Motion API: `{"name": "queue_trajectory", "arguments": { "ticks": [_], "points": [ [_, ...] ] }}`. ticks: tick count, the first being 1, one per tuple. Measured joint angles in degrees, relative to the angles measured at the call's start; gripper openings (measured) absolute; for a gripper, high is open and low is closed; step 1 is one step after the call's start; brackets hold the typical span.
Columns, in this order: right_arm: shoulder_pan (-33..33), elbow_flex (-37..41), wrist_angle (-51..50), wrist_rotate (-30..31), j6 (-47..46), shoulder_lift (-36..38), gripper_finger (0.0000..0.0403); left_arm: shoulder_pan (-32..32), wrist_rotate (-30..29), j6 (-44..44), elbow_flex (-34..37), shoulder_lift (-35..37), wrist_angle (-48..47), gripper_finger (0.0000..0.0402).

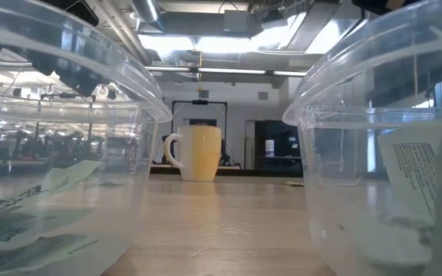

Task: Pick and place items into bin
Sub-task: Put the green stevia packet into the left transparent bin

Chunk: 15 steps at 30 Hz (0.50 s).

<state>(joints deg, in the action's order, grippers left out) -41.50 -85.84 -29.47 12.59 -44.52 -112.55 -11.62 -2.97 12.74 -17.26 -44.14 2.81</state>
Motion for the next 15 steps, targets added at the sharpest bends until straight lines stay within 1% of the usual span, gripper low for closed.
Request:
{"name": "queue_trajectory", "arguments": {
  "ticks": [5, 8, 11, 13, 15],
  "points": [
    [0.4, 0.0, -0.8, 1.9, 0.1, 0.0, 0.0042, 0.0, -0.4, 0.0, 0.0, 0.0, 0.0, 0.0084],
    [1.5, 0.0, -3.3, 2.0, 1.0, 0.2, 0.0066, 0.0, -2.0, 0.0, 0.0, 0.0, 0.0, 0.0084],
    [3.0, 0.0, -7.8, 2.1, 1.8, 1.7, 0.0092, 0.0, -2.8, -0.1, 0.0, 0.0, 0.0, 0.0084],
    [3.7, 0.0, -11.8, 3.7, 1.8, 3.6, 0.0102, 0.0, -3.5, -2.4, 0.0, 0.0, -0.1, 0.0084],
    [4.0, 0.0, -14.7, 6.0, 3.2, 5.9, 0.0107, -0.4, -3.9, -7.0, 0.0, -0.2, -0.9, 0.0084]
  ]
}}
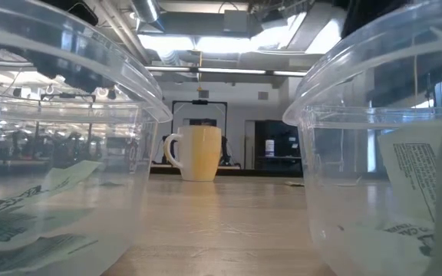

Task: Pick and place items into bin
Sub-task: Put the green stevia packet into the left transparent bin

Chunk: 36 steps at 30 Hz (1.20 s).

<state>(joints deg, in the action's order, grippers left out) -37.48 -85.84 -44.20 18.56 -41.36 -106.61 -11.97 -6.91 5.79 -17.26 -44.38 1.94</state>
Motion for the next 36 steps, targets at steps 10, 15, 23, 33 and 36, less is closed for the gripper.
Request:
{"name": "queue_trajectory", "arguments": {
  "ticks": [10, 15, 23, 33, 36],
  "points": [
    [0.2, 0.0, -4.8, 9.4, 7.8, 8.2, 0.0108, -3.8, -11.1, -21.5, 0.0, -4.6, -5.1, 0.0084],
    [1.7, 0.0, -8.7, 9.5, 9.3, 8.2, 0.0108, -6.3, -13.2, -25.8, 0.0, -8.0, -7.5, 0.0084],
    [5.3, 0.0, -14.7, 9.5, 7.2, 8.7, 0.0108, -8.6, -20.8, -26.8, 0.0, -15.0, -12.5, 0.0084],
    [6.7, 0.0, -13.4, 9.4, 8.9, 9.3, 0.0108, -8.7, -18.7, -27.6, 0.0, -22.2, -7.9, 0.0084],
    [6.7, 0.0, -12.9, 9.4, 9.2, 9.3, 0.0108, -8.7, -18.9, -28.5, 0.0, -24.7, -6.9, 0.0084]
  ]
}}
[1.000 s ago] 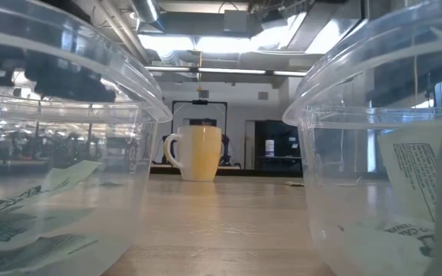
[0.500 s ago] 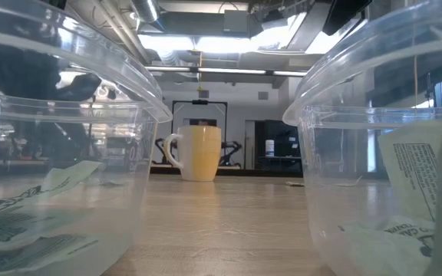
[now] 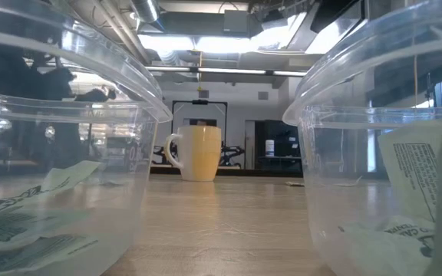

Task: Pick and place items into bin
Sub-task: Put the green stevia packet into the left transparent bin

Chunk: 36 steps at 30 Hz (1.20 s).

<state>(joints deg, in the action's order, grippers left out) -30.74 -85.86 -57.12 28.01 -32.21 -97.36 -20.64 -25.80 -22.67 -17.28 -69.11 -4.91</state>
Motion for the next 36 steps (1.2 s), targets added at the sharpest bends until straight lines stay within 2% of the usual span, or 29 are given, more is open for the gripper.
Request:
{"name": "queue_trajectory", "arguments": {
  "ticks": [8, 17, 28, 36],
  "points": [
    [0.0, 0.0, -0.1, 0.0, 0.1, 0.0, 0.0108, 0.0, -5.1, -0.4, -0.1, -5.2, 3.1, 0.0084],
    [0.0, 0.0, 0.2, 0.0, 1.0, 0.0, 0.0108, 0.0, -5.2, -0.7, -0.1, -7.2, 5.1, 0.0081],
    [0.0, 0.0, 0.3, 0.0, 1.0, 0.0, 0.0108, 1.0, -2.6, 0.8, -0.1, -7.2, 5.1, 0.0006],
    [0.0, 0.0, 0.4, 0.0, 1.0, 0.0, 0.0108, 0.3, -2.0, 0.9, -1.3, -6.8, 5.6, 0.0003]
  ]
}}
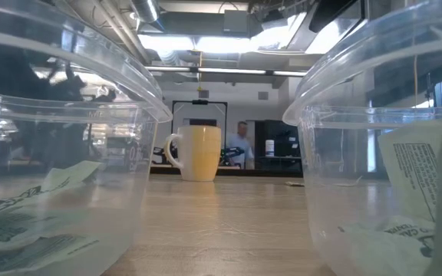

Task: Pick and place items into bin
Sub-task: Put the green stevia packet into the left transparent bin

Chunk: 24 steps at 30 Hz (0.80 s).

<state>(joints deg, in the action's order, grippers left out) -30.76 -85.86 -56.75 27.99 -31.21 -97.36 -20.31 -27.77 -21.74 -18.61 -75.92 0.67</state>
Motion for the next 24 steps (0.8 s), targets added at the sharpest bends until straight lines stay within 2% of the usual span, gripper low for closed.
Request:
{"name": "queue_trajectory", "arguments": {
  "ticks": [6, 9, 14, 18, 24],
  "points": [
    [0.0, 0.1, -3.0, -1.9, 0.2, 0.3, 0.0108, -1.3, 4.5, 3.0, -5.8, 3.3, 0.4, 0.0002],
    [0.2, 3.2, 0.9, -2.1, 1.6, 2.8, 0.0108, -1.3, 8.9, 6.9, -10.0, 5.4, -0.1, 0.0002],
    [0.6, 17.3, 18.0, -4.1, 6.2, 12.4, 0.0108, -1.4, 18.5, 12.1, -15.0, 8.3, -1.3, 0.0002],
    [2.7, 31.1, 35.1, -8.9, 10.3, 21.7, 0.0108, -1.8, 25.0, 14.9, -17.7, 8.8, -1.4, 0.0002],
    [6.6, 48.8, 54.9, -10.5, 12.2, 31.5, 0.0108, -5.8, 26.6, 16.6, -23.0, 6.5, -1.5, 0.0002]
  ]
}}
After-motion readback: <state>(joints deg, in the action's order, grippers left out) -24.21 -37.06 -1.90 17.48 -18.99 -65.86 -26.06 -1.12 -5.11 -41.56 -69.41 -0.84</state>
